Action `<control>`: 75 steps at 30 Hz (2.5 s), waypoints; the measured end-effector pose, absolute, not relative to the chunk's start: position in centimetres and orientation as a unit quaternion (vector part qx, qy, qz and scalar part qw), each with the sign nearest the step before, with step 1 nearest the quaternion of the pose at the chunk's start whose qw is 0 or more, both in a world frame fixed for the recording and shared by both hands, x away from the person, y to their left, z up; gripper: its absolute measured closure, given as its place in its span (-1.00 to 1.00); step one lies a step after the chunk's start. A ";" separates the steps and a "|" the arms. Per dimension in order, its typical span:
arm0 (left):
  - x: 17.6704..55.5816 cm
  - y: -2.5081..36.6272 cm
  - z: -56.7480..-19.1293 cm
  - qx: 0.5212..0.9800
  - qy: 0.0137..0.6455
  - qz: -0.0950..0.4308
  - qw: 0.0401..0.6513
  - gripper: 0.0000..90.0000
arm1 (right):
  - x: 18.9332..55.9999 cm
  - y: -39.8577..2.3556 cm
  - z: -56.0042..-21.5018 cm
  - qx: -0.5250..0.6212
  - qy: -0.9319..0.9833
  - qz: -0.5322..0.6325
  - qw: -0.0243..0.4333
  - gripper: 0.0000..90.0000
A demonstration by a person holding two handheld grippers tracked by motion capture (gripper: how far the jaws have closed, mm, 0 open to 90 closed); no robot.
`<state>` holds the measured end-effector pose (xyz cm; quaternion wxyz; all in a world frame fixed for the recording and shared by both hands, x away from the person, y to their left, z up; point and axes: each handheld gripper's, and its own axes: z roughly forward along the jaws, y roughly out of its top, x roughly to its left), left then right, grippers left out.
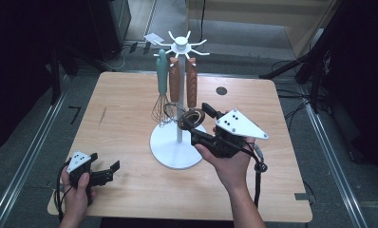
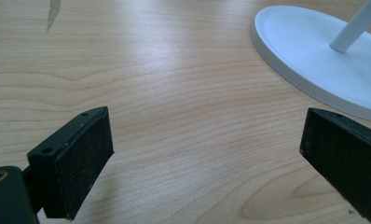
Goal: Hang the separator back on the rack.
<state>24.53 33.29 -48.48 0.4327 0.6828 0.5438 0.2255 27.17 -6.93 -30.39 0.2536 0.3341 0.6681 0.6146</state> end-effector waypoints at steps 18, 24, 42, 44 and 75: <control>24.6 33.2 -48.5 0.684 0.539 0.228 0.435 -0.94 | 26.4 -9.3 -33.9 0.355 0.678 0.596 0.243 -0.56; 24.6 33.2 -48.5 0.685 0.539 0.228 0.434 -0.94 | 26.5 -10.1 -35.6 0.369 0.682 0.586 0.236 -0.58; 24.7 33.1 -48.5 0.688 0.535 0.226 0.435 -0.94 | 25.8 -13.1 -41.5 0.392 0.708 0.543 0.226 -0.63; 24.7 33.1 -48.5 0.688 0.536 0.227 0.434 -0.94 | 25.8 -13.6 -42.2 0.398 0.708 0.540 0.221 -0.63; 24.7 33.2 -48.5 0.684 0.538 0.224 0.439 -0.94 | 25.8 -20.6 -48.7 0.492 0.702 0.453 0.245 -0.61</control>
